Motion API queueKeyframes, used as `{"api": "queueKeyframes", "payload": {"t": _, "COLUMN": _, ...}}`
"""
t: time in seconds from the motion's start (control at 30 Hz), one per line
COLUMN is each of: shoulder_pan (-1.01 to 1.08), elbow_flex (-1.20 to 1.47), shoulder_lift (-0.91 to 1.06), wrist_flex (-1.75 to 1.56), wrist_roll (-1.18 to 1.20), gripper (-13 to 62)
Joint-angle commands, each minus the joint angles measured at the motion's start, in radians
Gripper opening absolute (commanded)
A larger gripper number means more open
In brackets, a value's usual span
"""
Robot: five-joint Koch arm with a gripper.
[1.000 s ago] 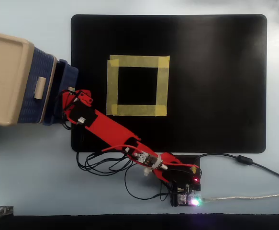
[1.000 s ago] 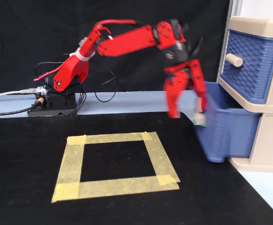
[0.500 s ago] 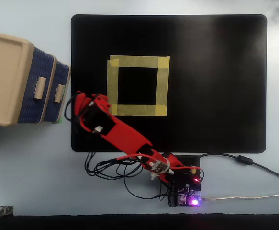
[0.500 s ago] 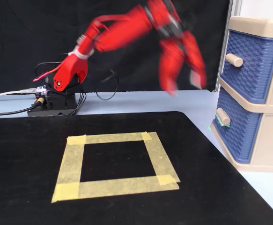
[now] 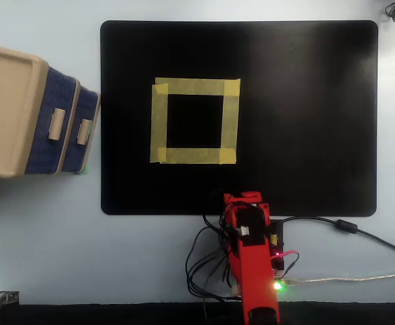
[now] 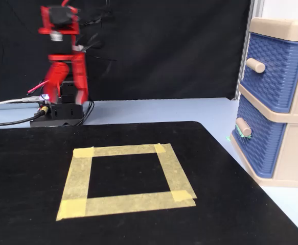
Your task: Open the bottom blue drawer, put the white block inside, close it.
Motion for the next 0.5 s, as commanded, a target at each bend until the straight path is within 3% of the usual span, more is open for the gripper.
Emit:
{"api": "queueKeyframes", "payload": {"t": 0.0, "shoulder_pan": -0.015, "elbow_flex": 0.067, "shoulder_lift": 0.095, "wrist_flex": -0.057, "wrist_roll": 0.034, "gripper": 34.5}}
{"api": "queueKeyframes", "payload": {"t": 0.17, "shoulder_pan": -0.015, "elbow_flex": 0.314, "shoulder_lift": 0.091, "wrist_flex": 0.009, "wrist_roll": 0.035, "gripper": 34.6}}
{"api": "queueKeyframes", "payload": {"t": 0.47, "shoulder_pan": -0.018, "elbow_flex": 0.321, "shoulder_lift": 0.089, "wrist_flex": 0.009, "wrist_roll": 0.037, "gripper": 34.6}}
